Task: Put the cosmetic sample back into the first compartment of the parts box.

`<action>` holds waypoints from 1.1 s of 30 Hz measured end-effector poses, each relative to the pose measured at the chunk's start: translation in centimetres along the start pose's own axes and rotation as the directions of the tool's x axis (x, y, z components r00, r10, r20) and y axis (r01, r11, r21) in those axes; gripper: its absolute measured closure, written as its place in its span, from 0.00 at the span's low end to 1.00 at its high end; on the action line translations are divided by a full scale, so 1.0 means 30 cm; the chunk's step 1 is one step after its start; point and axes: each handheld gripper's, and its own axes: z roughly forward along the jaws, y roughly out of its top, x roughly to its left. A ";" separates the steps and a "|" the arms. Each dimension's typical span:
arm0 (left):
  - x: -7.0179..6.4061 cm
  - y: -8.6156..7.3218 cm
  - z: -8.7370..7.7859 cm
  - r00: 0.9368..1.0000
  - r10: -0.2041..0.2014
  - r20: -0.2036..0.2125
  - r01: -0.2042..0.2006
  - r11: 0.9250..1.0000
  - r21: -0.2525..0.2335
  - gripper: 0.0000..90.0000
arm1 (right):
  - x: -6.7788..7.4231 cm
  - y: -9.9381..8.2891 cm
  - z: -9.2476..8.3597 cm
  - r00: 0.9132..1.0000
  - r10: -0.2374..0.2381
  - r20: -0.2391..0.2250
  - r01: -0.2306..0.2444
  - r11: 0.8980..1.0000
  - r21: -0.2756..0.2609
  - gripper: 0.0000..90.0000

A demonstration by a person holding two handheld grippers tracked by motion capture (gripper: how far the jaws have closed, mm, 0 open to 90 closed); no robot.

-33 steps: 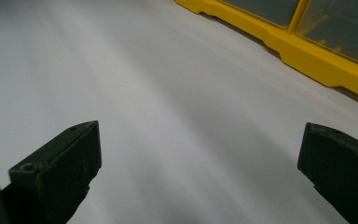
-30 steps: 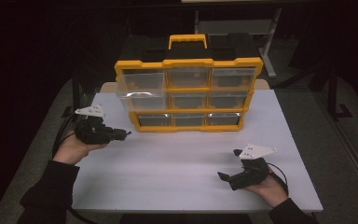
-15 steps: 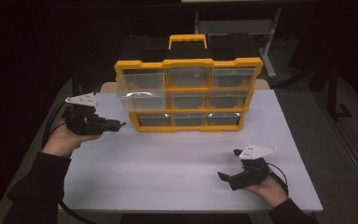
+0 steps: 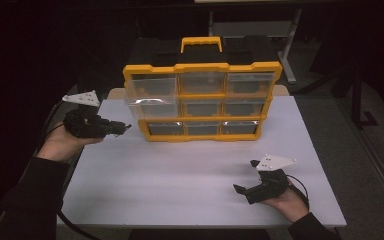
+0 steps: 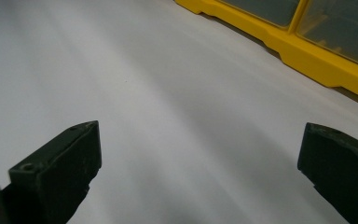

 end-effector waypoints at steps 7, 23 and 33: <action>-0.002 0.034 -0.031 1.000 0.008 -0.005 -0.008 1.000 -0.006 0.90 | 0.000 0.001 -0.001 1.000 0.000 0.000 0.000 1.000 -0.004 0.00; -0.012 0.116 -0.118 0.999 0.045 -0.029 -0.045 0.999 -0.012 0.90 | 0.002 0.001 0.001 1.000 0.001 -0.001 -0.001 1.000 -0.002 0.00; -0.011 0.170 -0.162 0.998 0.055 -0.037 -0.055 0.998 -0.010 0.90 | 0.001 0.001 0.000 1.000 0.003 0.000 -0.003 1.000 -0.002 0.00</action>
